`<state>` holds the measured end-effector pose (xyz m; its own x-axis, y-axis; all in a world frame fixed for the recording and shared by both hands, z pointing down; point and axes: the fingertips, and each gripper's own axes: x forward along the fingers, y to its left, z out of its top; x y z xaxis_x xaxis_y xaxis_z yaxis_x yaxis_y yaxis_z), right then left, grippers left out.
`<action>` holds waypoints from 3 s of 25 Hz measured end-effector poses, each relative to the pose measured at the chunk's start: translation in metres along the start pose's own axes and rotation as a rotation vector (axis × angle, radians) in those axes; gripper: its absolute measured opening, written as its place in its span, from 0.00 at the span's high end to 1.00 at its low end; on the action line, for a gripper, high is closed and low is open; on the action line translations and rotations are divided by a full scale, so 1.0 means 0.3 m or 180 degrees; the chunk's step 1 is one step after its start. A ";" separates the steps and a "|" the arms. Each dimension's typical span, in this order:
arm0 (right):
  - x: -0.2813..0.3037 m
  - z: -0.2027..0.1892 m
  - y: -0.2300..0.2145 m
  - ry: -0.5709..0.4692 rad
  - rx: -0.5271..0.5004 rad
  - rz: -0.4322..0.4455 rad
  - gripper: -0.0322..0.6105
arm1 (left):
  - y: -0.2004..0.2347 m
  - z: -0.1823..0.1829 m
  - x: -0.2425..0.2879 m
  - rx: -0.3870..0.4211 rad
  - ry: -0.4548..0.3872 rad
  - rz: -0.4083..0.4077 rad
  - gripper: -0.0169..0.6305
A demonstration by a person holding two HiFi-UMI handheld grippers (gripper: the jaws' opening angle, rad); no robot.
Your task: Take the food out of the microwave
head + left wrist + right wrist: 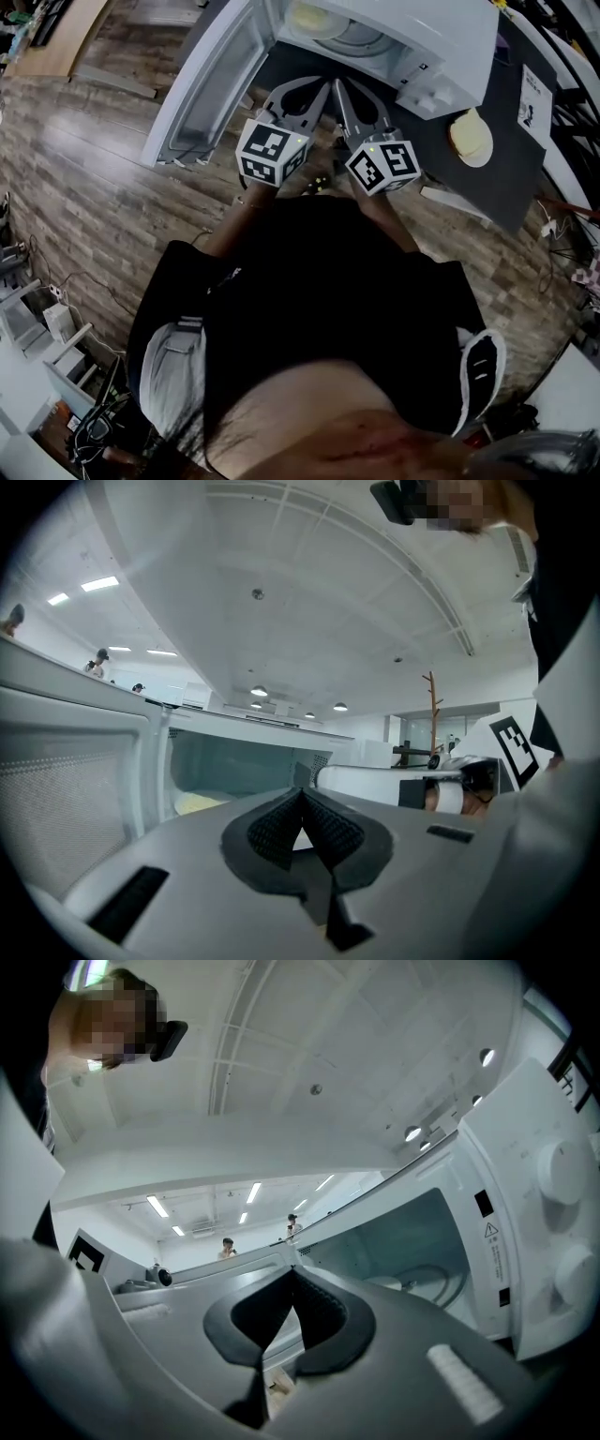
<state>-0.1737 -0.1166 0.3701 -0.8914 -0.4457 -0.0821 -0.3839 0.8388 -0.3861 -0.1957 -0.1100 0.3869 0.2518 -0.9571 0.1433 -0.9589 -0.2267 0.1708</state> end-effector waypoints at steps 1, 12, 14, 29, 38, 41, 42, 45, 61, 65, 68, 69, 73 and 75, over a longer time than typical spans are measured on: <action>0.002 0.006 -0.010 -0.0011 0.0009 -0.0019 0.95 | -0.001 0.003 0.010 0.0001 -0.0001 -0.0024 0.96; 0.043 0.030 -0.040 -0.0060 0.0062 0.0017 0.95 | 0.003 -0.013 0.060 0.0156 0.0261 -0.0143 0.96; 0.042 0.035 -0.039 -0.0078 0.0057 0.0035 0.95 | 0.003 -0.001 0.069 0.0171 0.0215 -0.0158 0.96; -0.036 0.032 -0.130 -0.0147 0.0128 -0.0293 0.95 | -0.077 -0.052 0.141 0.0163 0.0269 -0.0453 0.96; -0.048 0.032 -0.165 -0.0101 0.0148 -0.0308 0.95 | -0.079 -0.054 0.169 0.0142 0.0253 -0.0446 0.96; -0.054 0.036 -0.170 -0.0120 0.0158 -0.0318 0.95 | -0.080 -0.049 0.178 0.0158 0.0258 -0.0452 0.96; -0.056 0.035 -0.175 -0.0114 0.0156 -0.0334 0.95 | -0.081 -0.048 0.180 0.0152 0.0256 -0.0450 0.96; -0.059 0.036 -0.188 -0.0113 0.0125 -0.0394 0.95 | -0.087 -0.048 0.184 0.0138 0.0296 -0.0474 0.96; -0.056 0.007 -0.171 -0.0030 0.0180 -0.0300 0.95 | -0.062 -0.038 0.159 0.0093 0.0206 -0.0347 0.96; -0.046 -0.006 -0.173 -0.0020 0.0246 -0.0281 0.95 | -0.054 -0.043 0.155 0.0077 0.0244 -0.0339 0.96; -0.032 -0.018 -0.175 0.0014 0.0263 -0.0266 0.95 | -0.039 -0.051 0.158 0.0033 0.0272 -0.0331 0.96; -0.026 -0.021 -0.176 0.0022 0.0271 -0.0263 0.95 | -0.031 -0.055 0.161 0.0016 0.0277 -0.0325 0.96; 0.004 -0.026 -0.187 0.0032 0.0335 -0.0236 0.95 | -0.003 -0.065 0.178 -0.0021 0.0233 -0.0353 0.96; 0.016 -0.036 -0.193 0.0056 0.0359 -0.0232 0.95 | 0.014 -0.065 0.185 -0.0006 0.0184 -0.0355 0.96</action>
<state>-0.1583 -0.1638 0.4019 -0.8666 -0.4978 -0.0343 -0.4191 0.7634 -0.4915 -0.1832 -0.1604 0.4145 0.3639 -0.9140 0.1793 -0.9243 -0.3306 0.1908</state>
